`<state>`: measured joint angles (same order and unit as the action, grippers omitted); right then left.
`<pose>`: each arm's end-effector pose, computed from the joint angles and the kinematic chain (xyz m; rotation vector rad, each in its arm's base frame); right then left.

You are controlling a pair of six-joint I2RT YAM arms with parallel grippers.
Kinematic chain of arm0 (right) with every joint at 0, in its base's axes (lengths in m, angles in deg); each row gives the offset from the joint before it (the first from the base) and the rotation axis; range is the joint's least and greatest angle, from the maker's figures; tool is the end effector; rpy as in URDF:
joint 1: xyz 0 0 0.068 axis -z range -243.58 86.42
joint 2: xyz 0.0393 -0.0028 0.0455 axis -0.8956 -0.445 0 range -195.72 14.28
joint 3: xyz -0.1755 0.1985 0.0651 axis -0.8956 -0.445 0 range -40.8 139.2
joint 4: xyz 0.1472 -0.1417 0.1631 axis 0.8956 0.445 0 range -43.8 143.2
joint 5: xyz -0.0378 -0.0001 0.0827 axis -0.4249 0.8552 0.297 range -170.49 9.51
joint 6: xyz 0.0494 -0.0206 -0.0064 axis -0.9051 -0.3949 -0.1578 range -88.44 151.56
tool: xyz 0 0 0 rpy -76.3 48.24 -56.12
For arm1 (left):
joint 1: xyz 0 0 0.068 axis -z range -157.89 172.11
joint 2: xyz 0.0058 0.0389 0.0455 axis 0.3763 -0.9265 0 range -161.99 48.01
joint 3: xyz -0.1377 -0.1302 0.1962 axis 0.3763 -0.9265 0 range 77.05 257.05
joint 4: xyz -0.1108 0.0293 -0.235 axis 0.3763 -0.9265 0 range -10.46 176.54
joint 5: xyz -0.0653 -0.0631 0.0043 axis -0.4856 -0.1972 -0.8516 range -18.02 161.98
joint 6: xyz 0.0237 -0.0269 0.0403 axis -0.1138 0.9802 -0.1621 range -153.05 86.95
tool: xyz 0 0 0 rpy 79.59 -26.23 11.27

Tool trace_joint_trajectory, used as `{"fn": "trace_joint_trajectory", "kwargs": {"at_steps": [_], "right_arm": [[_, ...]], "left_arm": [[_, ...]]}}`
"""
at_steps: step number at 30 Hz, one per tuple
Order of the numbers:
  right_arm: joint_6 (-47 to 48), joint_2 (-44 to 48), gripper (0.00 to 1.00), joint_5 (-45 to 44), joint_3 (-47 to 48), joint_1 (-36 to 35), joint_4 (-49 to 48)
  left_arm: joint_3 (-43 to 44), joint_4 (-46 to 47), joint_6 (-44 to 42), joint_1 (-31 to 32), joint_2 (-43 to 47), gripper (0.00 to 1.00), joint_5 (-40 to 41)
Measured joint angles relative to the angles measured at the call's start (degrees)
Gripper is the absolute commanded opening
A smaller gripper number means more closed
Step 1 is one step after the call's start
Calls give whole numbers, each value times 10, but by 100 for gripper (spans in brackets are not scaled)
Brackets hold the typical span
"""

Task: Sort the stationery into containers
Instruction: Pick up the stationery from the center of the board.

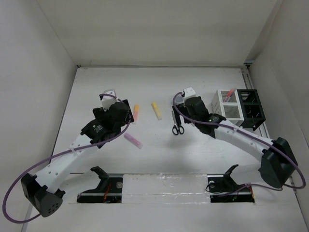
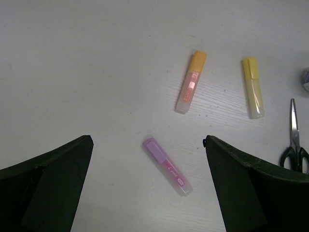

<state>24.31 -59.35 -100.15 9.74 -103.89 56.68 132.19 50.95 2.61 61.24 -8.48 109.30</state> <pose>0.2244 0.1746 0.2665 -0.4127 2.0803 0.1221 0.1706 -0.1110 0.3263 -0.2820 2.0508 -0.0713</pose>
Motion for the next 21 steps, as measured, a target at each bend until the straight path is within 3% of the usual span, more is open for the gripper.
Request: {"fn": "trace_joint_trajectory", "kwargs": {"at_steps": [9, 15, 21], "right_arm": [[4, -125, 100, 26, 35, 74, 38], [32, -158, 97, 103, 49, 133, 40], [69, -225, 94, 168, 101, 145, 41]], "left_arm": [[0, 0, 0, 0, 33, 100, 6], [0, 0, -1, 0, 19, 100, -3], [0, 2, -5, 0, 20, 100, -18]]}}
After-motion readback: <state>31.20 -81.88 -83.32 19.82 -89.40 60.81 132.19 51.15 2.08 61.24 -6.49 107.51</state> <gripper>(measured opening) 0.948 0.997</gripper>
